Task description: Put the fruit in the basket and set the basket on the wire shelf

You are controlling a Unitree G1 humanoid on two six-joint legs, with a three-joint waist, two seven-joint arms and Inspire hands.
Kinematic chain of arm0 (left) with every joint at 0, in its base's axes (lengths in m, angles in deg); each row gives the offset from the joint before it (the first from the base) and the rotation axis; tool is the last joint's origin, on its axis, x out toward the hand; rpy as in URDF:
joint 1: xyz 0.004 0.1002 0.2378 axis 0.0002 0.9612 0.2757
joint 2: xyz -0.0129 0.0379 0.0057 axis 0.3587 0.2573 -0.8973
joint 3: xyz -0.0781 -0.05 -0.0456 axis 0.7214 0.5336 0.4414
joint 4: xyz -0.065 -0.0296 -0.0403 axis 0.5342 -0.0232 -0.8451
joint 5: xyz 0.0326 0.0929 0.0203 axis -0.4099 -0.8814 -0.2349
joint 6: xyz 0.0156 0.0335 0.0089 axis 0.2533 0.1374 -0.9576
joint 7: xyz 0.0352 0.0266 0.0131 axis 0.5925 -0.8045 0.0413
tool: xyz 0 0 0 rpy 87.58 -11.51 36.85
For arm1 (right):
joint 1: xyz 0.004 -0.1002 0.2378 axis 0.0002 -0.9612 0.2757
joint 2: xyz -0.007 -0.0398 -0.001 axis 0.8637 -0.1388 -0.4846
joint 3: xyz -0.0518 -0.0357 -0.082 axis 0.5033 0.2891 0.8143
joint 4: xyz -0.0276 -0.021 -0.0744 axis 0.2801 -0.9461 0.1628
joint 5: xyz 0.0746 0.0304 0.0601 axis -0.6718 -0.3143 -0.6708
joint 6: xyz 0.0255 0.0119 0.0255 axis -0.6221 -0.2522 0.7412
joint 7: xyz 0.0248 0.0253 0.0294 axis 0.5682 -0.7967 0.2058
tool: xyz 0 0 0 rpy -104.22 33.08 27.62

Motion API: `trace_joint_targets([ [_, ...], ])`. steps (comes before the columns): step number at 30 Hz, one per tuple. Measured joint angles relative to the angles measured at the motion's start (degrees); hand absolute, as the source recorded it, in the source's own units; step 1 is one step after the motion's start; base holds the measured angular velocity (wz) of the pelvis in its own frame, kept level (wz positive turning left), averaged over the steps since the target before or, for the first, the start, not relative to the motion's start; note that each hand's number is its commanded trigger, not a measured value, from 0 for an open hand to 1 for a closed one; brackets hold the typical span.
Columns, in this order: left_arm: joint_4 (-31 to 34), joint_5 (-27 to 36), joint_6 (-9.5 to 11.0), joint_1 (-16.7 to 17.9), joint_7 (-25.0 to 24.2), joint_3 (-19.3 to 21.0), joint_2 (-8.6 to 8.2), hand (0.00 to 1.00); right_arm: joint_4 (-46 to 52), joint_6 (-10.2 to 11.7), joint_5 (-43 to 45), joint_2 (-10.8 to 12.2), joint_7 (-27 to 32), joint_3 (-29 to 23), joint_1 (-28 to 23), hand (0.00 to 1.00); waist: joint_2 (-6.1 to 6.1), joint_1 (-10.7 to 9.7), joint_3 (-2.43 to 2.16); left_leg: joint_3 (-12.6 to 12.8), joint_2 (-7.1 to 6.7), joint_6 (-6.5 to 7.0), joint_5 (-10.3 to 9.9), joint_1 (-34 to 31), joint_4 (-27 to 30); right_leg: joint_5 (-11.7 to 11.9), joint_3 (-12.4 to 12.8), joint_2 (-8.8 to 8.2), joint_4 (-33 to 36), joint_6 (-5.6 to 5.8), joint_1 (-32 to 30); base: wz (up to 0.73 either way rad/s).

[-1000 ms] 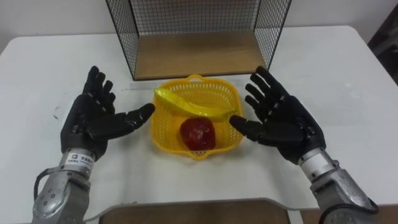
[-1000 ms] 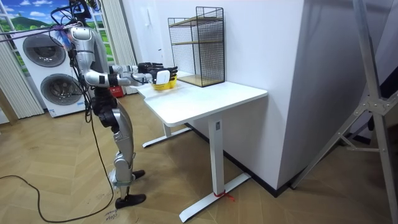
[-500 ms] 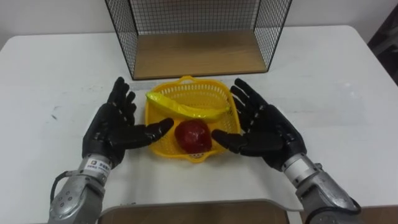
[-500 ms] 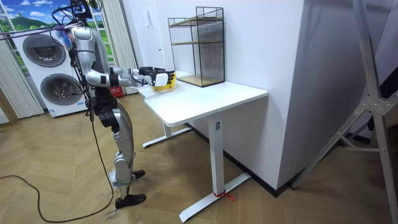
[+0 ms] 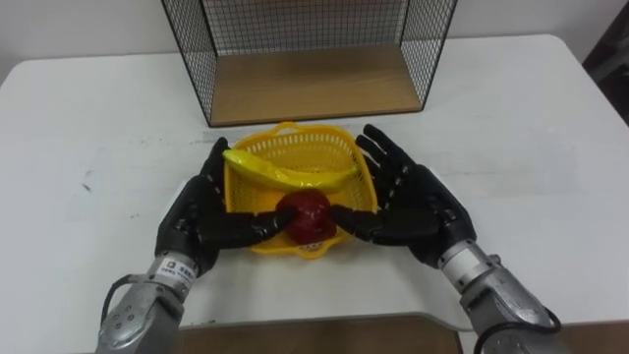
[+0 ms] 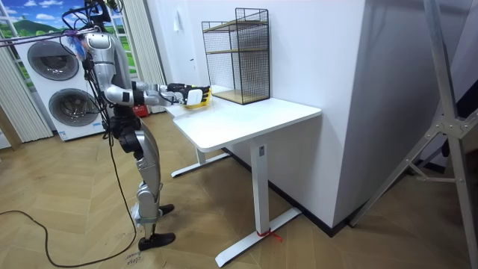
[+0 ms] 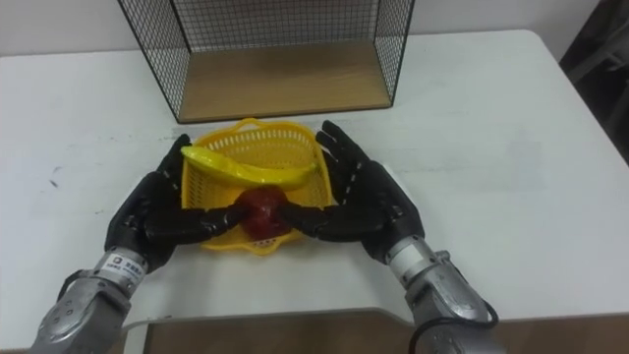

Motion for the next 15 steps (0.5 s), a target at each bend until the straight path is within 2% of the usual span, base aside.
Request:
trace_joint_targets([
  [8, -0.2, 0.1, 0.1, -0.1, 0.0, -0.5, 0.73, 0.00, -0.4, 0.1, 0.0, 0.0, 0.4, 0.8, 0.7, 0.00, -0.15, -0.5, 0.08, 0.0, -0.40, 0.01, 0.0, 0.0, -0.2, 0.0, 0.0, 0.01, 0.0, 0.00, 0.1, 0.00],
  [15, -0.2, 0.7, 0.6, -0.1, 0.0, -1.0, 0.79, 0.00, -0.4, 0.1, 0.0, 0.0, 0.8, 0.9, 0.8, 0.00, -1.19, -0.5, 0.02, -0.1, -0.47, -0.02, 0.0, 0.0, -0.5, 0.0, -0.1, -0.01, 0.0, 0.00, 0.0, 0.00],
])
